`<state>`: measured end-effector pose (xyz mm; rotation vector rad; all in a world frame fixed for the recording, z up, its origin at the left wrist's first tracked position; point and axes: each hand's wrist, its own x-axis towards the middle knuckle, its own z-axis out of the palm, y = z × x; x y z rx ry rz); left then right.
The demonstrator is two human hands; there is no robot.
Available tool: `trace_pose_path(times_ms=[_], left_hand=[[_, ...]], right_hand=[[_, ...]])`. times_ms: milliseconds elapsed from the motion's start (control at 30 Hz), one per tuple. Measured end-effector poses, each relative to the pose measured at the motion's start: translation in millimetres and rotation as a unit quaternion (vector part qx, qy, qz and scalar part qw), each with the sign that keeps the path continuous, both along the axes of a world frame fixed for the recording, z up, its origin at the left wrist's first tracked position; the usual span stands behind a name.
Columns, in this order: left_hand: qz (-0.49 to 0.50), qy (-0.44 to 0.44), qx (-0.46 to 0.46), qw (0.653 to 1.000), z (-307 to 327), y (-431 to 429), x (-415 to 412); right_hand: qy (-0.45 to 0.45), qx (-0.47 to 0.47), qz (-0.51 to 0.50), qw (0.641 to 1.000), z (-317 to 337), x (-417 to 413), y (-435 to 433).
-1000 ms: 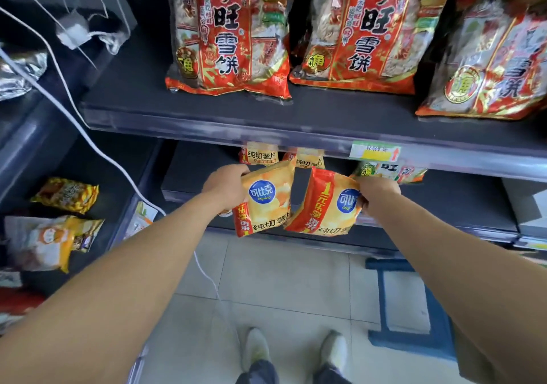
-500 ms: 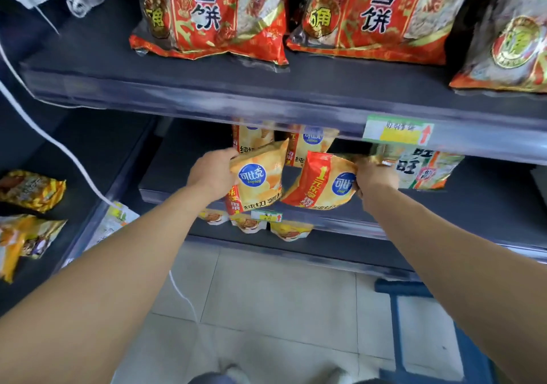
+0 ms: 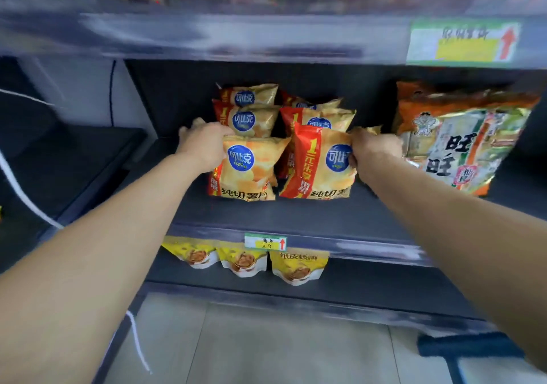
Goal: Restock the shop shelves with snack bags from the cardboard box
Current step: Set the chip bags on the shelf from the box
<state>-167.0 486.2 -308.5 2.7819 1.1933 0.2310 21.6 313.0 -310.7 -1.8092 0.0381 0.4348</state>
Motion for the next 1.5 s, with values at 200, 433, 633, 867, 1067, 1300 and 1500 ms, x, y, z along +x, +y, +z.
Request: trace_pose_path(times_ms=[200, 433, 633, 867, 1067, 1300, 1500], left_hand=[[-0.010, -0.154, 0.047, 0.987, -41.0, 0.3, 4.1], [-0.036, -0.150, 0.044, 0.987, -30.5, -0.4, -12.8], [-0.027, -0.164, 0.021, 0.986, -32.2, 1.3, -16.7], [0.027, -0.208, 0.131, 0.969, -49.0, -14.2, -10.4], [0.009, -0.185, 0.205, 0.961, -66.8, -28.3, -3.6], [-0.011, -0.094, 0.204, 0.974, -74.3, -33.2, 0.4], [-0.087, -0.175, 0.245, 0.950, -71.9, -76.7, 19.0]], right_hand=[[-0.071, 0.090, -0.017, 0.993, -38.4, 4.3, 12.0], [-0.125, 0.161, -0.014, 0.979, -52.8, -10.5, 6.4], [-0.139, 0.140, -0.005, 0.980, -53.3, -24.2, 3.0], [-0.155, 0.127, 0.008, 0.980, -55.5, -32.4, -4.3], [-0.176, 0.101, 0.067, 0.977, -58.6, -45.7, -4.9], [-0.195, 0.100, 0.094, 0.971, -59.3, -50.2, -10.5], [-0.237, 0.096, 0.073, 0.964, -63.8, -46.5, -26.5]])
